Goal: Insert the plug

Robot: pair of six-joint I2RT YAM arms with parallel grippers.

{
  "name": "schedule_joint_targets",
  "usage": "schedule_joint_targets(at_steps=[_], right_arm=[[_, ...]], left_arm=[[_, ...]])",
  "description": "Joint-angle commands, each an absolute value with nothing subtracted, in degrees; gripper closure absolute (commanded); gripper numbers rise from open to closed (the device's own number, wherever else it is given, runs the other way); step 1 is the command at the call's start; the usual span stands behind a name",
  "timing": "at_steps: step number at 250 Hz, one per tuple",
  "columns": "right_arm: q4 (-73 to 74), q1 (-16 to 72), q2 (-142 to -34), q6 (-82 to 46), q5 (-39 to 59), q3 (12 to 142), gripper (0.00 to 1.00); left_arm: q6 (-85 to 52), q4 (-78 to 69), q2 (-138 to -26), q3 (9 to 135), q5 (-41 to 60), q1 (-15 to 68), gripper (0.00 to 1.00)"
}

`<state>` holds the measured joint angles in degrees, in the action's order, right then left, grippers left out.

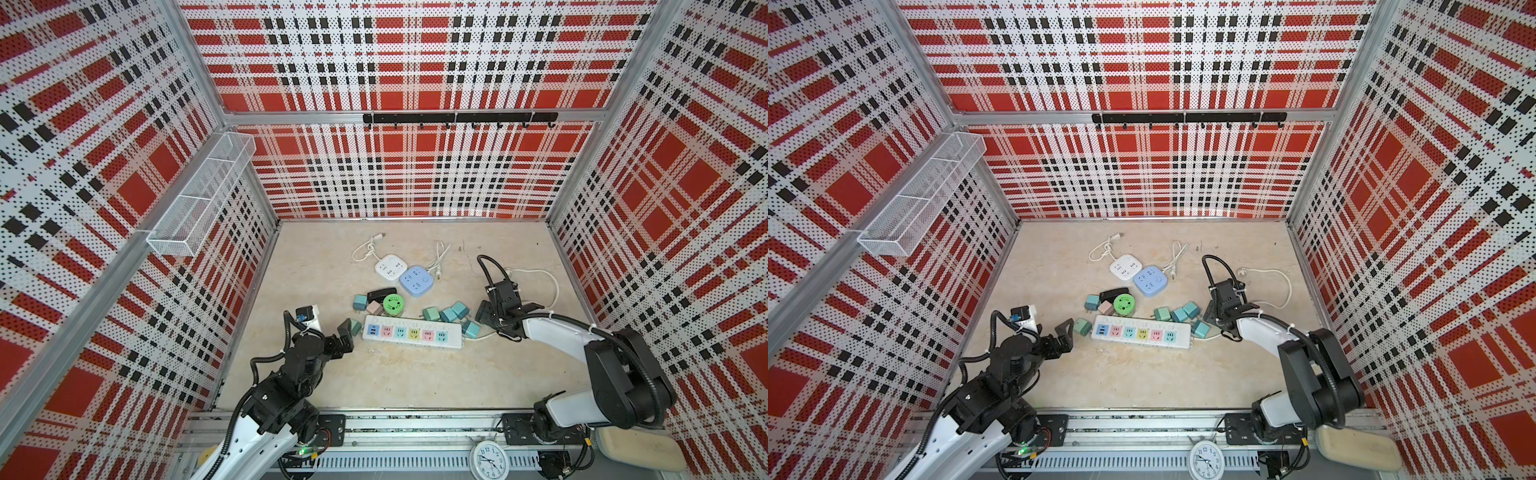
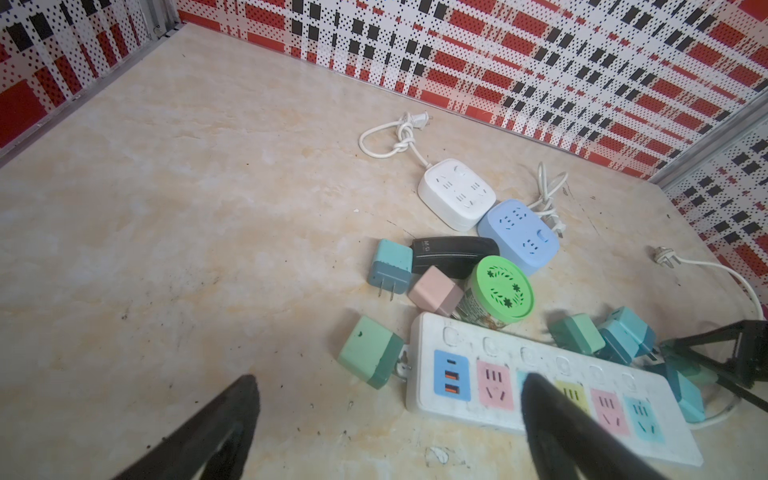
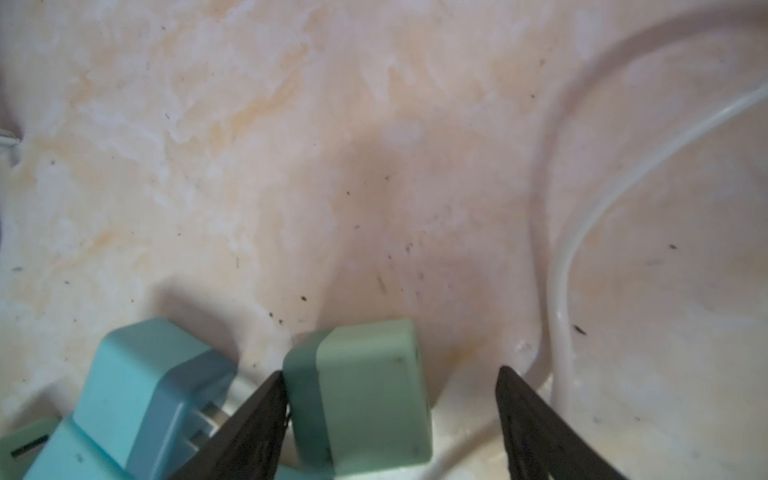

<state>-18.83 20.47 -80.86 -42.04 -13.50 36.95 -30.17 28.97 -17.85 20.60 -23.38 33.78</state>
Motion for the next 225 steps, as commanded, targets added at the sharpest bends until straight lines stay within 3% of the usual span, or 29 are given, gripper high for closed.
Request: schedule_joint_targets(at_steps=[1,133,225], right_arm=[[-20.7,20.3,-78.0,-41.4,-15.2,35.5,0.18],[-14.1,20.3,-72.7,-43.3,-1.2,32.3,0.22],[-9.6,20.3,-79.7,-44.9,-0.9,34.8,0.22]], left_arm=[[-30.8,29.1,-17.1,20.1,-24.1,33.6,0.01],[-30.9,29.1,-17.4,20.1,-24.3,33.6,0.01],[-30.8,29.0,-17.4,20.2,-24.1,33.6,0.01]])
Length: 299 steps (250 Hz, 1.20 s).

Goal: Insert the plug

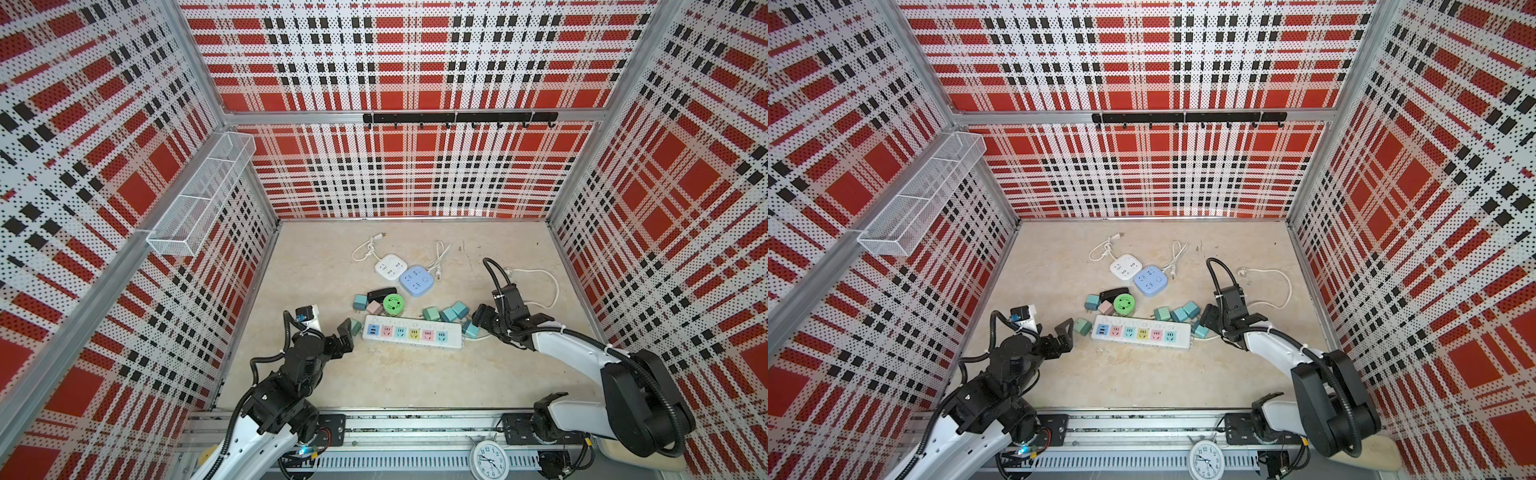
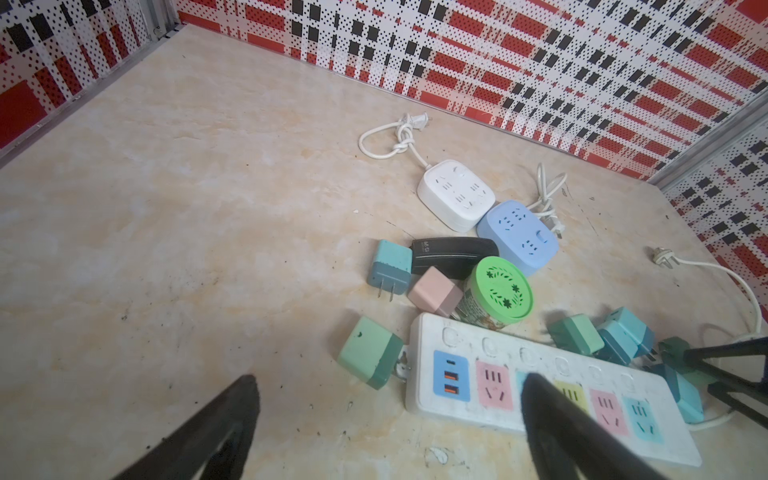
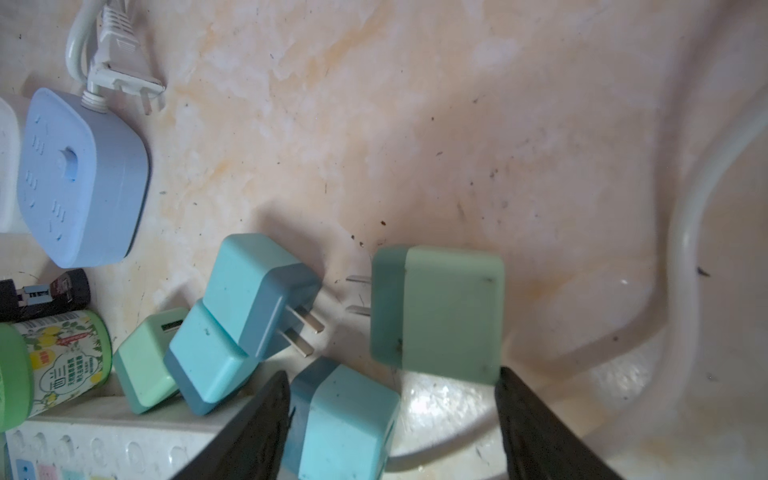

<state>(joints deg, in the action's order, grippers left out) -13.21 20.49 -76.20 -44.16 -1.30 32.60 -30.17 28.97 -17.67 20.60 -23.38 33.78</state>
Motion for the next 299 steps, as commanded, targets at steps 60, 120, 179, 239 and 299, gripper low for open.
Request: schedule_joint_targets(at_steps=[60,120,179,239,299], right_arm=[[-8.8,20.2,-87.9,-43.6,-2.1,41.7,0.24],[-10.1,20.1,-94.7,-41.8,-3.9,48.8,0.25],[-15.5,20.5,-93.1,-40.3,-9.0,49.4,0.25],[-20.7,20.6,-86.1,-39.2,-14.2,44.7,0.21],[-23.3,20.5,-79.5,-39.5,-14.7,40.5,0.21]], left_arm=[[-30.8,29.1,-17.4,20.1,-23.9,33.6,0.01],[-30.8,29.3,-17.3,20.2,-24.1,33.6,0.0],[-30.8,29.2,-17.1,20.1,-23.8,33.6,0.01],[-30.8,29.3,-16.9,20.1,-23.8,33.6,0.01],[-30.8,29.3,-16.6,20.0,-23.8,33.6,0.01]])
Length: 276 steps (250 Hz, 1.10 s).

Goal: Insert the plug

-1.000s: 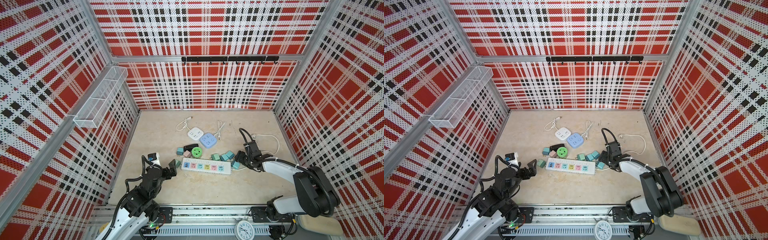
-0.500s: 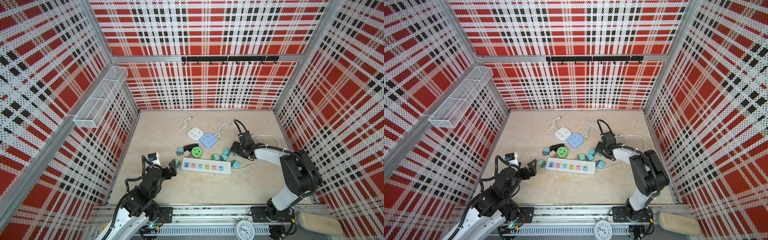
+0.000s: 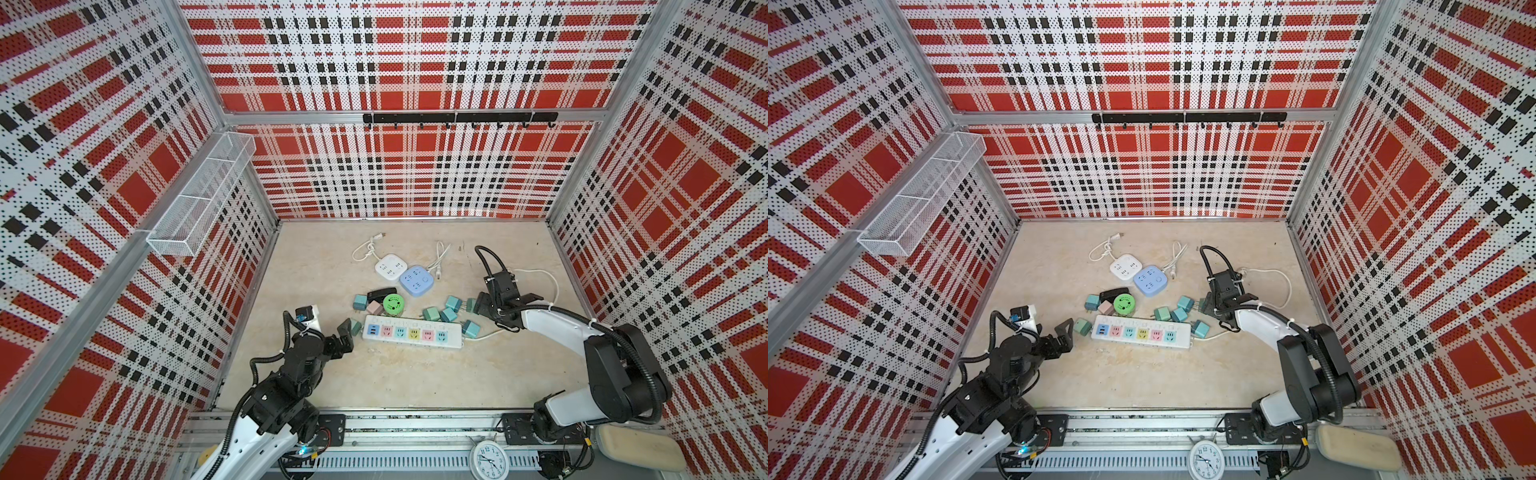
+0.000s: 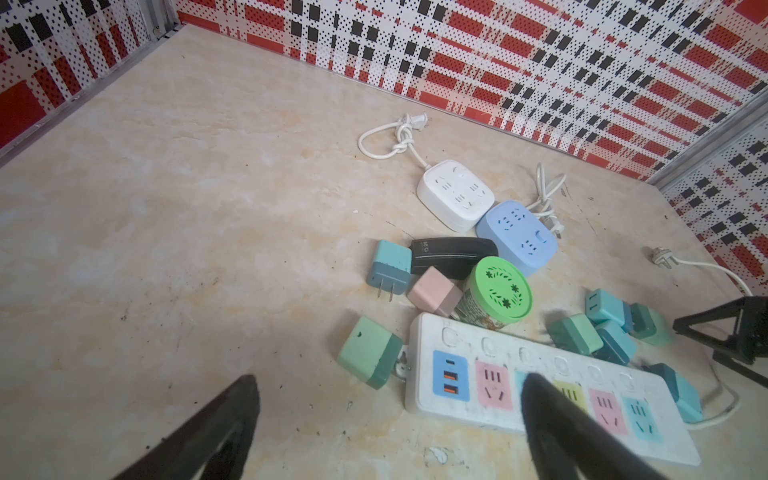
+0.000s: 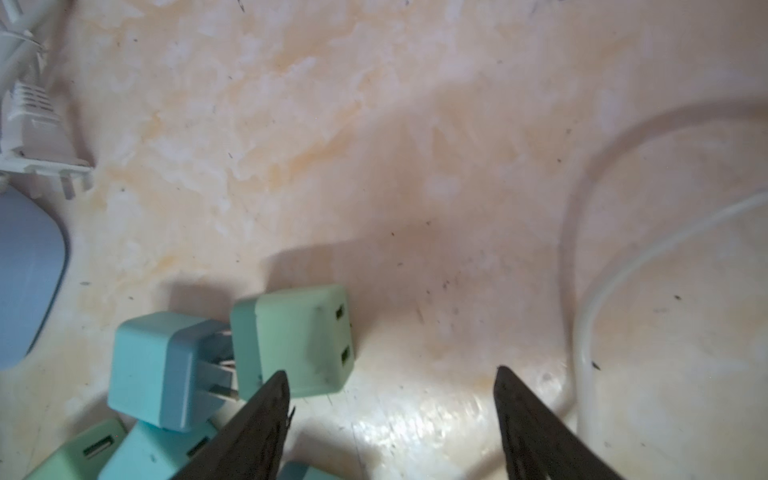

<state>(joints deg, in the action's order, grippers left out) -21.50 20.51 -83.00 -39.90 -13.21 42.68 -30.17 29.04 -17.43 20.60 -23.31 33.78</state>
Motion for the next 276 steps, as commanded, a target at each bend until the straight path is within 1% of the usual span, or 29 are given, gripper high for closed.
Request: schedule_joint_targets(at_steps=[1,34,55,83,93,164,219,276], right_arm=[[-23.3,20.6,-79.3,-39.5,-14.6,40.5,0.21],[-22.0,20.6,-76.7,-39.3,-9.7,38.7,0.25],[-21.1,20.8,-76.8,-39.1,-7.6,38.2,0.29],[-22.0,20.8,-78.9,-38.1,-7.7,39.4,0.42],[-22.0,20.8,-79.9,-37.7,-7.5,40.0,0.45],[-20.6,20.8,-87.6,-36.8,-6.4,44.3,0.45],[-20.8,20.3,-93.9,-37.0,-11.5,49.3,0.45],[-21.4,19.2,-100.4,-36.8,-13.5,54.7,0.44]], left_arm=[[-30.8,29.3,-16.6,20.0,-23.9,33.7,0.01],[-30.8,29.3,-16.8,20.0,-23.9,33.6,0.01],[-30.8,29.2,-16.8,20.0,-23.9,33.6,0.01],[-30.8,29.2,-17.0,20.0,-23.9,33.6,0.01],[-30.8,29.3,-17.0,20.0,-23.9,33.6,0.01],[-30.9,29.1,-17.5,20.2,-24.2,33.6,0.01],[-30.9,29.2,-17.6,20.2,-24.2,33.6,0.0],[-31.0,29.3,-17.5,20.2,-24.2,33.6,0.01]])
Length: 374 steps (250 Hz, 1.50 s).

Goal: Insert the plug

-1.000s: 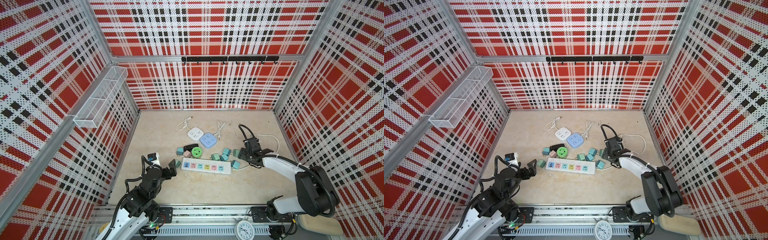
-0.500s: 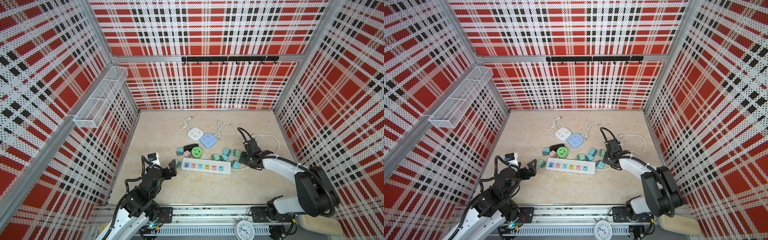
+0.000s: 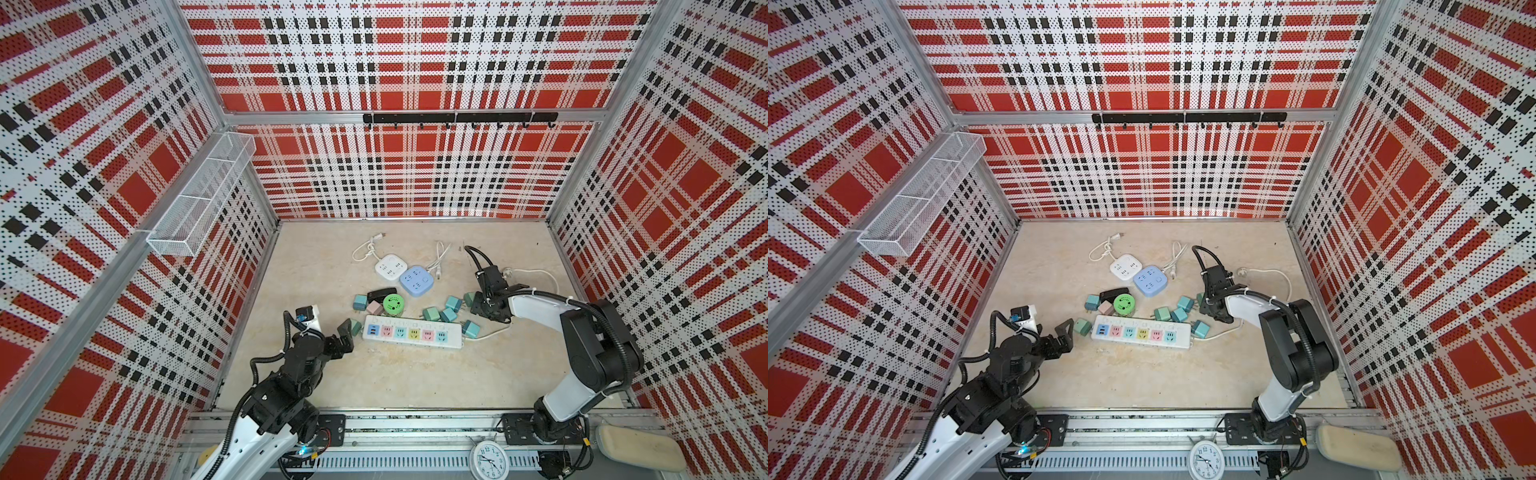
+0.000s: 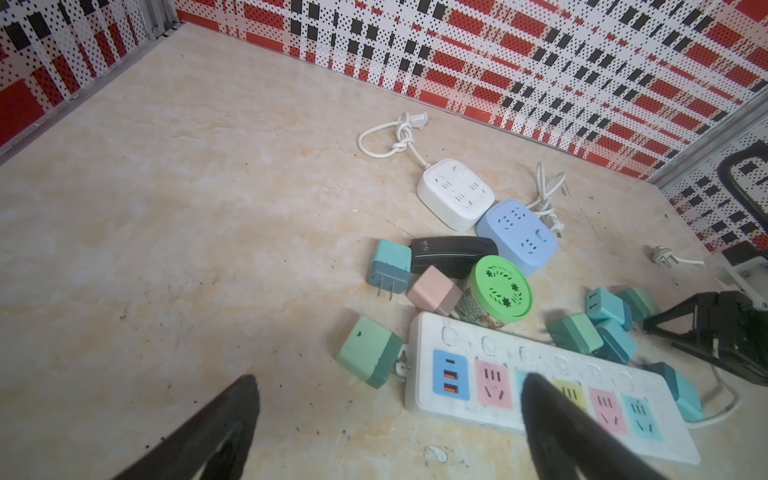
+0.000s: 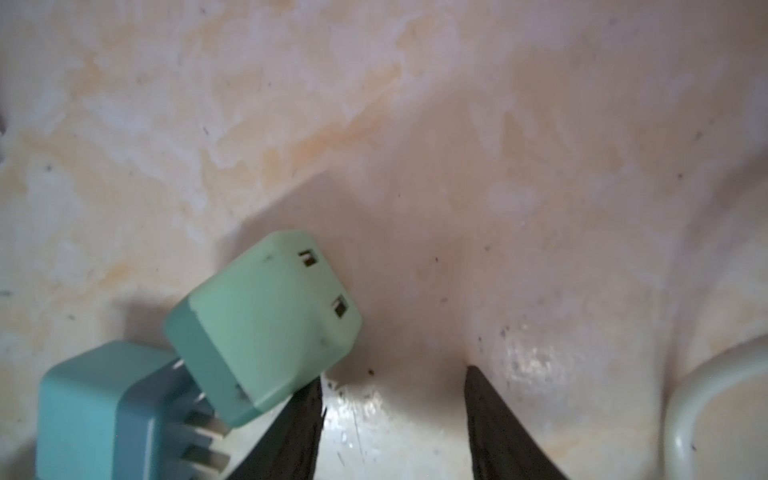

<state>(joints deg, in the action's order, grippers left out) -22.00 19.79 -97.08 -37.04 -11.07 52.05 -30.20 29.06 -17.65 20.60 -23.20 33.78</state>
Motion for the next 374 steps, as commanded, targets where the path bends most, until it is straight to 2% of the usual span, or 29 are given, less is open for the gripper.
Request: schedule_joint_targets(at_steps=[1,77,154,185,280,374], right_arm=[[-21.4,19.1,-100.5,-36.8,-13.5,54.8,0.44],[-22.5,18.7,-105.1,-36.7,-13.7,61.4,0.41],[-24.4,19.1,-96.0,-35.6,-12.3,61.2,0.36],[-24.3,21.3,-94.7,-35.8,-12.0,61.7,0.29],[-27.1,22.1,-104.4,-37.7,-10.8,69.1,0.24],[-29.9,24.0,-110.0,-37.4,-11.7,73.4,0.26]], left_arm=[[-31.0,29.3,-17.4,20.2,-24.2,33.6,0.01],[-31.0,29.3,-17.4,20.2,-24.1,33.6,0.01],[-29.5,28.2,-16.8,19.9,-21.6,33.7,0.01],[-29.4,28.0,-16.6,19.7,-21.5,33.8,0.01],[-29.5,27.8,-17.7,19.9,-22.1,33.8,0.01],[-29.6,27.6,-18.4,20.0,-22.3,33.9,0.01]])
